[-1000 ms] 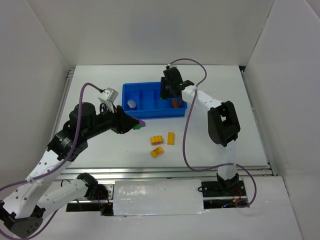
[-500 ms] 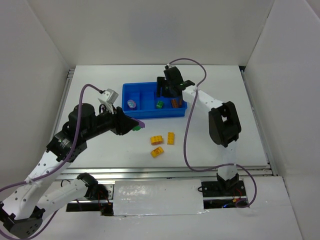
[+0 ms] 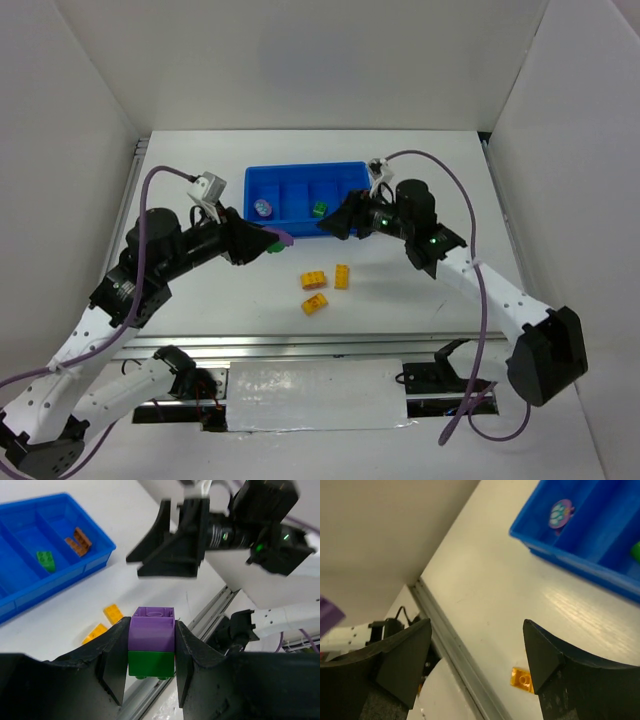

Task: Sort the legos into containers by color

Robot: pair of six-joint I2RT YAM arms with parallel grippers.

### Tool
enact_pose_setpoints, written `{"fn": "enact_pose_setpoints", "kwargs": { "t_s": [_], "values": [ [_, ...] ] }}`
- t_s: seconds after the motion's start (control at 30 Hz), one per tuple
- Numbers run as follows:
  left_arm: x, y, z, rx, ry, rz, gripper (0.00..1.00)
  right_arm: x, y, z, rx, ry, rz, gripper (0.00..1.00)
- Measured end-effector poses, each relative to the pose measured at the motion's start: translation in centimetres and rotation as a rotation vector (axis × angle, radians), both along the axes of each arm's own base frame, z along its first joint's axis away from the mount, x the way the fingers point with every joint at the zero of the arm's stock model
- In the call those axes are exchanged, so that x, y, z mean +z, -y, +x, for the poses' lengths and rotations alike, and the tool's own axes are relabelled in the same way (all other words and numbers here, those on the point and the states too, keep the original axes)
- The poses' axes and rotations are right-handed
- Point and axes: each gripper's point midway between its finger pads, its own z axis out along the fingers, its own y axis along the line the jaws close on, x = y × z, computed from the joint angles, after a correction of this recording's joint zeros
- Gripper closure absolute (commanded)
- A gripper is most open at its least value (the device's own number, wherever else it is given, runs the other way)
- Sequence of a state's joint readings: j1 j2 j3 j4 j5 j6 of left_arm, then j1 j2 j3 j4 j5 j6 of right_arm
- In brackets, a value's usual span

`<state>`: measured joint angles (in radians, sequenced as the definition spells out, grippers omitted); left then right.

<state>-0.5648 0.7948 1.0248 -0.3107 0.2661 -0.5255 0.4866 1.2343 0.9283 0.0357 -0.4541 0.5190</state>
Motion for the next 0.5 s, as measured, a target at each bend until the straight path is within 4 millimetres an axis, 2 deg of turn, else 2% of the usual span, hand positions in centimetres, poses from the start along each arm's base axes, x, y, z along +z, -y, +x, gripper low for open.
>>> {"fn": "enact_pose_setpoints", "kwargs": {
  "t_s": [0.2,0.3,0.4,0.5],
  "values": [
    [2.7,0.6,-0.6,-0.026,0.073,-0.161,1.00,0.0,-0.3,-7.1,0.192,-0.025,0.171,0.18],
    [3.0,1.3,-0.9,-0.059,0.070,-0.253,1.00,2.3,-0.8,-10.3,0.277,0.023,0.257,0.16],
    [3.3,2.1,-1.1,-0.100,0.068,-0.328,1.00,5.6,-1.9,-13.5,0.380,0.107,0.334,0.17],
    [3.5,2.6,-1.4,-0.135,0.058,-0.381,1.00,8.0,-2.4,-14.6,0.421,0.157,0.412,0.17]
  ]
}}
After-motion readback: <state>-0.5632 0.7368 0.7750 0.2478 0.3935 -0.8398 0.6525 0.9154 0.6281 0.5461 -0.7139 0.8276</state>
